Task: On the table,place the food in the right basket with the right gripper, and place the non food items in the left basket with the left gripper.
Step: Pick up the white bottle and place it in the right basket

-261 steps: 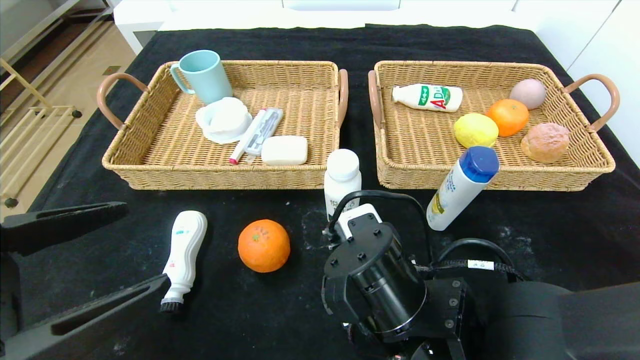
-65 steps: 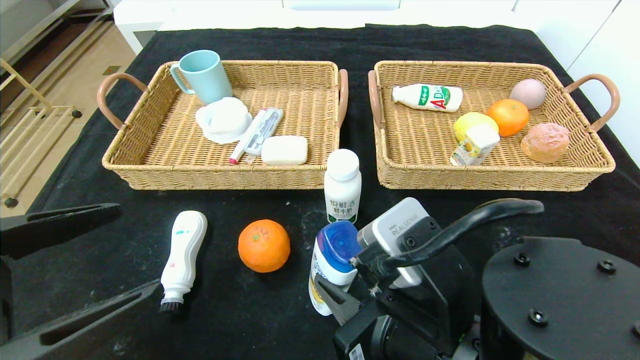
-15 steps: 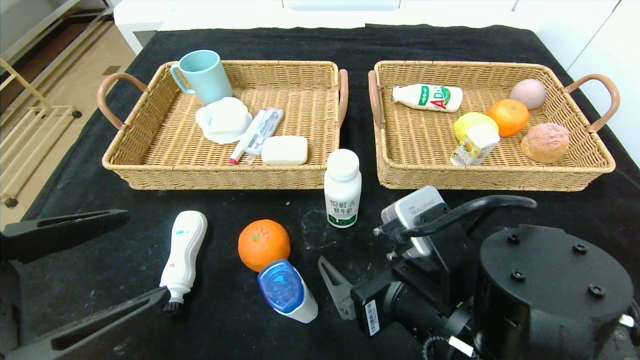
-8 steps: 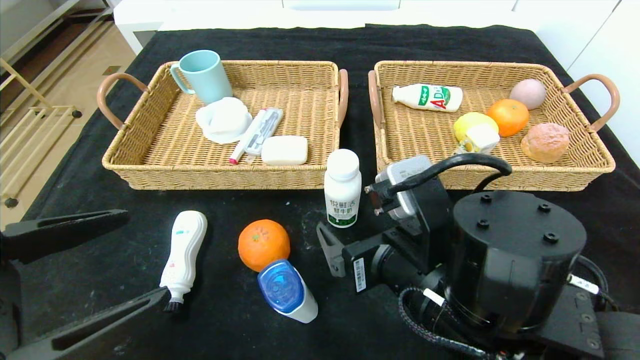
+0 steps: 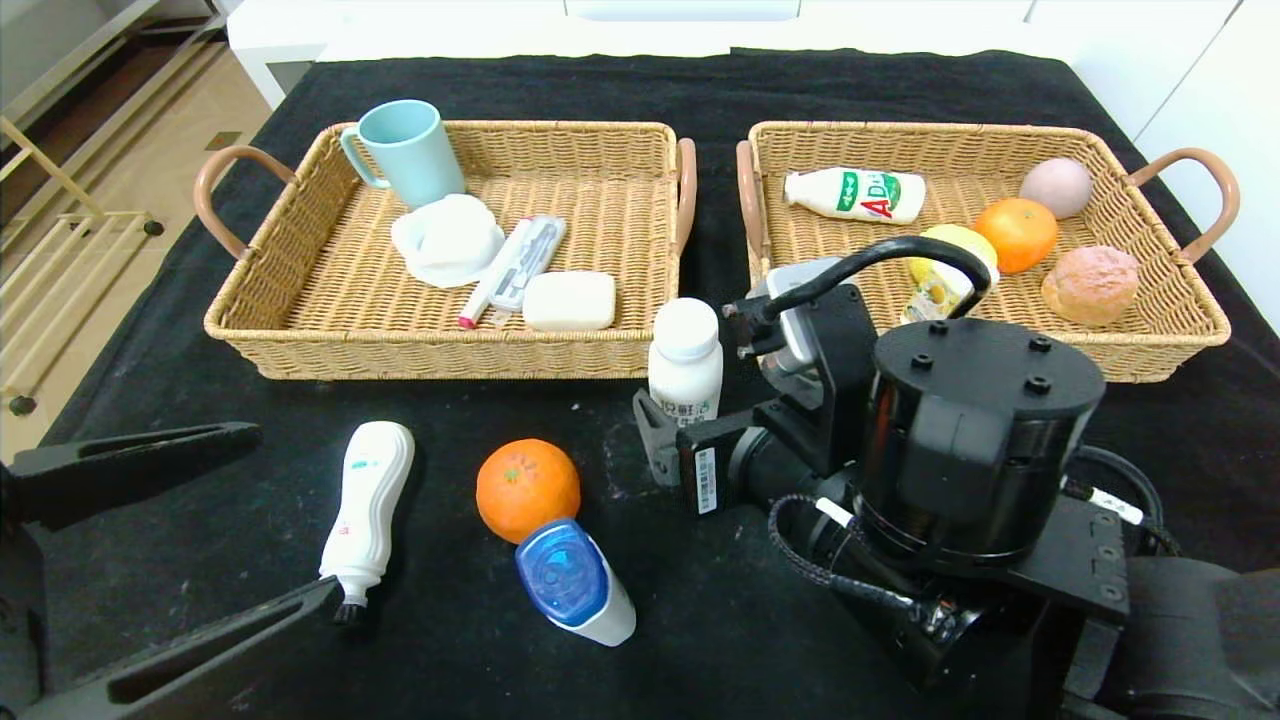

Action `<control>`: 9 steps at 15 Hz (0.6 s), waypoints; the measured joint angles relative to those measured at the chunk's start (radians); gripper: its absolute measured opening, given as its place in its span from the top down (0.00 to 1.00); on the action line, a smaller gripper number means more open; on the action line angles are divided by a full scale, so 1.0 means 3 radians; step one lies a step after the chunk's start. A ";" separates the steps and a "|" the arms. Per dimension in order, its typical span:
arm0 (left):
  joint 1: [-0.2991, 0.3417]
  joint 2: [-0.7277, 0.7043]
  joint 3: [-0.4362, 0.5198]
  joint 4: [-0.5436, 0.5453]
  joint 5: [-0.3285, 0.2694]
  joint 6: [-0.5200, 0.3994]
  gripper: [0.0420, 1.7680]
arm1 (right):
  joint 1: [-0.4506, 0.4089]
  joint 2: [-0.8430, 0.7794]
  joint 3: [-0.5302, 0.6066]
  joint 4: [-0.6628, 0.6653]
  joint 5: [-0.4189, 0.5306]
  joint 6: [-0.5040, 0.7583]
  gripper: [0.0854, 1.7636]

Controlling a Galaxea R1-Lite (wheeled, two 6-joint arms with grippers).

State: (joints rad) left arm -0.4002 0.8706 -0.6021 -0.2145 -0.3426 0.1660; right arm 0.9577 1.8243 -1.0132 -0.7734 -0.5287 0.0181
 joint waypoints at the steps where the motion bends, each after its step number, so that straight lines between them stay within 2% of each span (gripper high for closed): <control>1: 0.0000 -0.0001 0.0000 -0.0001 0.0000 0.0005 0.03 | -0.0017 0.0022 -0.0059 0.0011 0.0001 0.0001 0.04; 9: 0.0000 -0.0001 0.0000 0.0000 -0.0001 0.0009 0.03 | -0.0036 0.0197 -0.0277 0.0014 0.0004 -0.0016 0.04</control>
State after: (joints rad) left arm -0.4002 0.8702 -0.6021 -0.2145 -0.3430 0.1687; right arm 0.9468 1.8834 -1.0964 -0.7691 -0.5277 0.0134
